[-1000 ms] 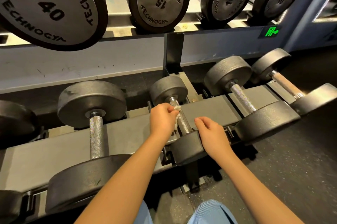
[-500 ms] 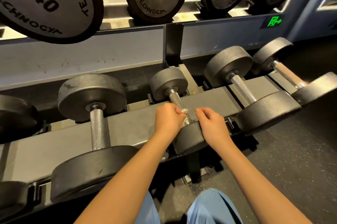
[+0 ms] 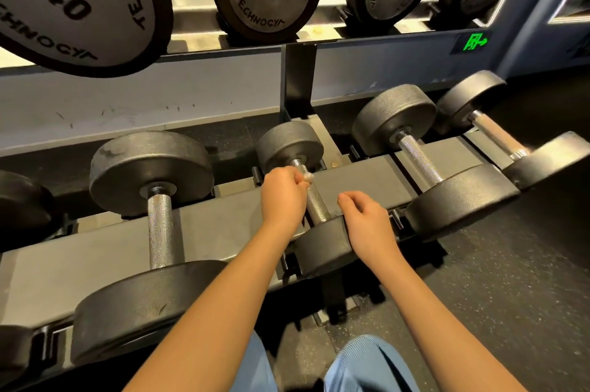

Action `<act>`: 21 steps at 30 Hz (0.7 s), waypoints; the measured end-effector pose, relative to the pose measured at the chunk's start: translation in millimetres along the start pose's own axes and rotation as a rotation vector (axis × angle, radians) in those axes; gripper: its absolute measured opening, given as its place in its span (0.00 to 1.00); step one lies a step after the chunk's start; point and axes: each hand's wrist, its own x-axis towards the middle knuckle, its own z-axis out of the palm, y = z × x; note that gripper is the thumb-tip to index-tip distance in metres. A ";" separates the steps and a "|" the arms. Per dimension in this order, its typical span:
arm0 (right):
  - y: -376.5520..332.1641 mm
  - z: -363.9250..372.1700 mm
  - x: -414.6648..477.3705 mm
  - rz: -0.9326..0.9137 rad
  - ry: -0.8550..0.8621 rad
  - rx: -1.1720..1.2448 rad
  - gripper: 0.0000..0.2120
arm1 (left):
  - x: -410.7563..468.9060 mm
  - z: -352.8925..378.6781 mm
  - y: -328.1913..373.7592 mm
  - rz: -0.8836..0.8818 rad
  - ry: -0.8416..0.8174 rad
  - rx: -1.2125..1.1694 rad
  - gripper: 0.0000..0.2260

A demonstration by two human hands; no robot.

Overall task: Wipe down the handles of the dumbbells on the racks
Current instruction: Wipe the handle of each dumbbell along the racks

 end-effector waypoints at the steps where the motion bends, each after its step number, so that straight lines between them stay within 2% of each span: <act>1: -0.6 -0.2 -0.1 0.003 0.001 -0.006 0.12 | -2.8 0.4 -0.3 0.003 -0.028 0.030 0.06; 4: -2.8 0.8 -1.6 0.009 0.002 -0.017 0.12 | -9.6 -1.1 3.3 0.010 -0.132 0.168 0.06; 7: -5.9 1.3 -4.3 0.021 0.008 -0.034 0.13 | -16.0 -0.5 7.5 0.055 -0.272 0.276 0.09; 9: -7.3 -0.1 -6.0 0.029 -0.002 -0.016 0.13 | -17.0 -1.4 7.5 0.046 -0.328 0.250 0.12; 12: -6.3 -8.3 -8.3 -0.021 -0.032 -0.039 0.13 | -15.8 -6.1 6.6 0.015 -0.314 0.159 0.19; 15: 2.6 -35.5 2.8 -0.139 0.044 -0.251 0.14 | -13.9 -6.5 9.9 0.010 -0.250 0.107 0.17; 18: 12.1 -77.2 25.2 -0.268 0.259 -0.491 0.13 | -13.1 -1.5 20.1 0.024 -0.223 0.047 0.09; 20: 24.3 -107.2 44.3 -0.261 0.373 -0.734 0.13 | -13.2 3.4 29.5 0.052 -0.217 0.006 0.09; 21: 30.2 -120.9 51.8 -0.200 0.377 -0.843 0.14 | -12.9 6.8 35.0 0.072 -0.217 -0.010 0.10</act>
